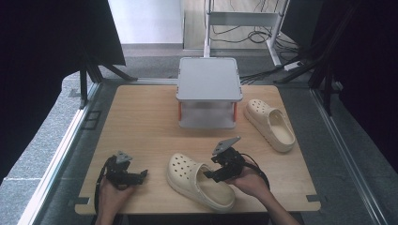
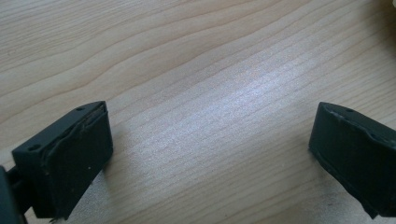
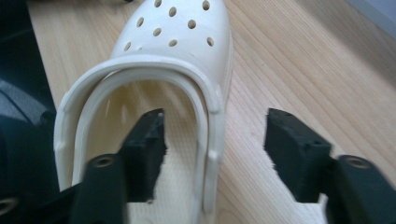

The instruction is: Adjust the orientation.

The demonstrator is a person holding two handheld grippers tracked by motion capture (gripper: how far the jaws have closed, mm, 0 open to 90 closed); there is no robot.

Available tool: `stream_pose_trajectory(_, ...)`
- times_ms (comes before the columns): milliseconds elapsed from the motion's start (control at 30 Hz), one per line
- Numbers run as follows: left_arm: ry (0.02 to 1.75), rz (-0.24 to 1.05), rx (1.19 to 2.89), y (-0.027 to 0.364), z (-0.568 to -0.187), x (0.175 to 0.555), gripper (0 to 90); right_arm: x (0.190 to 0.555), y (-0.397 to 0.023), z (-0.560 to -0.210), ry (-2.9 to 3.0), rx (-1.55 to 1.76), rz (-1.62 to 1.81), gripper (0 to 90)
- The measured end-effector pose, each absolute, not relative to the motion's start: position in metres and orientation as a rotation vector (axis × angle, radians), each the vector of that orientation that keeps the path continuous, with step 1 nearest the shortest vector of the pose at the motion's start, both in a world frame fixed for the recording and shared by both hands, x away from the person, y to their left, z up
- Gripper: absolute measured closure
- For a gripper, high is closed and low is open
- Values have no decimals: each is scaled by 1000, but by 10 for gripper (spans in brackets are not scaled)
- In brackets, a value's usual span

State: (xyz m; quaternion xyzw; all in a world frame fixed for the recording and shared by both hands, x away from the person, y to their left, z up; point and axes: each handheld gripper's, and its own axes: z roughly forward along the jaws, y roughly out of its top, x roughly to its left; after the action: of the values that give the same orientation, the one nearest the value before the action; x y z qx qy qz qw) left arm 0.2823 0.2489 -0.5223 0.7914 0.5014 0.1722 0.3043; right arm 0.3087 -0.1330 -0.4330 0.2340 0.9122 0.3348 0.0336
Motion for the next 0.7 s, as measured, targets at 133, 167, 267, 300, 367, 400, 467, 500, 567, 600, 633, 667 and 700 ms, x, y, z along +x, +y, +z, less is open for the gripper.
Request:
stream_pose_trajectory(133,1329,457,2097,249,-522,283,0,311,-144,-427,2788,740,1021,205)
stream_pose_trajectory(167,1329,458,2097,249,-522,283,0,312,-147,-426,2777,747,1022,182)
stream_pose_trajectory(267,1330,457,2097,249,-522,283,0,315,-155,-423,2760,771,1014,136)
stream_pose_trajectory(300,1330,457,2097,249,-522,283,0,316,-158,-423,2751,781,1012,129)
stream_pose_trajectory(367,1331,457,2093,248,-522,283,0,319,-164,-420,2737,795,1027,120)
stream_pose_trajectory(400,1331,457,2093,248,-522,283,0,319,-164,-420,2737,795,1027,120)
stream_pose_trajectory(467,1331,457,2093,248,-522,283,0,322,-169,-418,2724,821,1028,73)
stream_pose_trajectory(500,1332,457,2091,248,-522,283,0,325,-174,-417,2709,828,1027,47)
stream_pose_trajectory(567,1332,456,2091,248,-522,283,0,330,-180,-416,2685,848,1033,6)
stream_pose_trajectory(600,1332,456,2091,248,-522,283,0,330,-180,-416,2685,848,1033,6)
stream_pose_trajectory(633,1332,456,2091,248,-522,283,0,335,-187,-416,2660,874,1032,0)
stream_pose_trajectory(667,1332,456,2091,248,-522,283,0,337,-190,-417,2651,885,1037,0)
stream_pose_trajectory(700,1332,456,2091,248,-522,283,0,341,-195,-417,2633,901,1046,0)
